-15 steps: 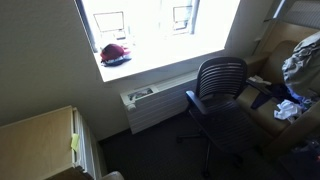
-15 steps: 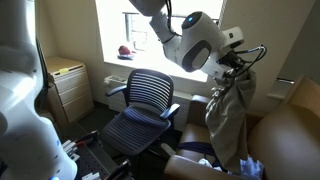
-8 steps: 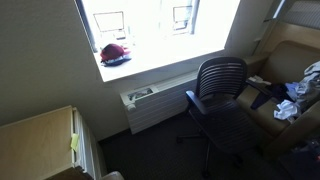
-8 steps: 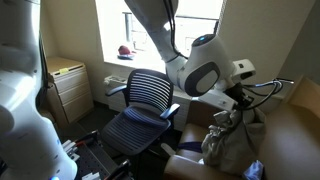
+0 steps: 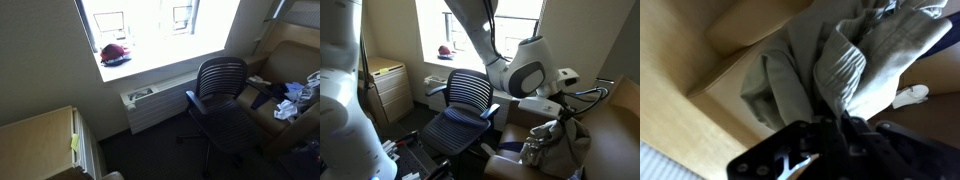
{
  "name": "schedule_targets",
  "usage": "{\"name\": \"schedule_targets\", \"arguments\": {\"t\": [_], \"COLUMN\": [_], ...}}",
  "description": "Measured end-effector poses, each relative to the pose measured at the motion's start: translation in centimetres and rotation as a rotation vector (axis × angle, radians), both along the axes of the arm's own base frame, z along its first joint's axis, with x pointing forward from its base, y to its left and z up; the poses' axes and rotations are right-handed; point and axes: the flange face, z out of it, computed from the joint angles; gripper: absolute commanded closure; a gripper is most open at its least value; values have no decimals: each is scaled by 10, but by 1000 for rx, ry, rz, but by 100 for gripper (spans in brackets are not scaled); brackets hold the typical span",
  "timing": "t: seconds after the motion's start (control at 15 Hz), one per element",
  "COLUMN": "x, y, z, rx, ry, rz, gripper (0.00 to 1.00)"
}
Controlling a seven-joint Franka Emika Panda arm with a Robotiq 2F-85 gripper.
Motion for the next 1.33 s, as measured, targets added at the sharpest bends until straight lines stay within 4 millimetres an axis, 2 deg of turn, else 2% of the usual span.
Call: {"name": "schedule_targets", "arguments": {"t": [0.13, 0.27, 0.53, 0.67, 0.73, 0.87, 1.13, 1.2, 1.27, 1.33], "x": [0, -7, -46, -67, -74, -82, -80, -80, -80, -81], "y": [0, -9, -59, -77, -81, -85, -82, -82, -82, -82], "z": [0, 0, 5, 4, 1, -4, -6, -6, -6, -7], "rx": [-5, -56, -167, -182, -182, -183, -184, -183, -183, -177], "ry": [6, 57, 217, 317, 369, 444, 458, 459, 460, 464], "rz": [6, 54, 72, 60, 59, 62, 67, 67, 67, 65], "gripper": [98, 98, 98, 98, 93, 93, 93, 68, 97, 95]}}
